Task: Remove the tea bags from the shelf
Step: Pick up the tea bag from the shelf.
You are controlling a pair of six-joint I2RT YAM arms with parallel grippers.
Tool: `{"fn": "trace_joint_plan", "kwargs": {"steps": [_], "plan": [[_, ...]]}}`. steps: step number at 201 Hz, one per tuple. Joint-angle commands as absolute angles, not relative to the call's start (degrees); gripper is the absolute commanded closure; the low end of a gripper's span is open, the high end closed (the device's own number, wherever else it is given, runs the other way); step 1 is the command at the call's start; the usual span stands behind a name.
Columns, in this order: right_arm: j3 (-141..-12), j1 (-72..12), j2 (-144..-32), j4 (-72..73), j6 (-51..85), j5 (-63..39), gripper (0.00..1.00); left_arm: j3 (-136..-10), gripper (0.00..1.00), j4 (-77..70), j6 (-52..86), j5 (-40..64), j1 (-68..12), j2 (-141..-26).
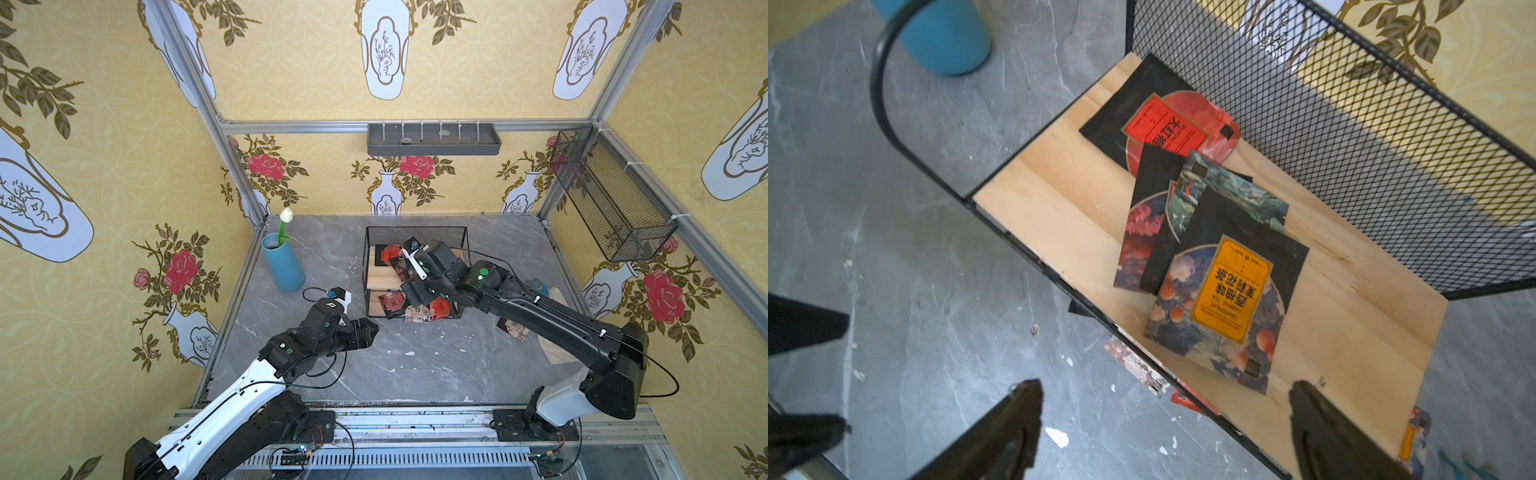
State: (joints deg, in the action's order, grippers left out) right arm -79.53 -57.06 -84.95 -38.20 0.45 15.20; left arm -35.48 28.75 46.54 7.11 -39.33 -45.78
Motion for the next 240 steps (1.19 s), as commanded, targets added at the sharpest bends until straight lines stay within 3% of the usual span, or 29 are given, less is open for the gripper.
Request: {"fn": "trace_joint_plan", "kwargs": {"steps": [1,111,240], "plan": [[-75.62,-57.39,-82.86,-31.0,-8.63,14.15,0.02,-35.14,0.14,27.55,46.19,7.38,-39.29,-45.8],[-56.39,-56.37,-78.45,-6.57,-34.49,11.3,0.02,-34.35,0.14,27.77,46.23,6.93,-39.23,-45.18],[-56.95,-50.38,-83.65,-2.42,-37.36,2.27,0.01,-33.49,0.14,27.51,45.52,6.68,-38.95,-45.0]]}}
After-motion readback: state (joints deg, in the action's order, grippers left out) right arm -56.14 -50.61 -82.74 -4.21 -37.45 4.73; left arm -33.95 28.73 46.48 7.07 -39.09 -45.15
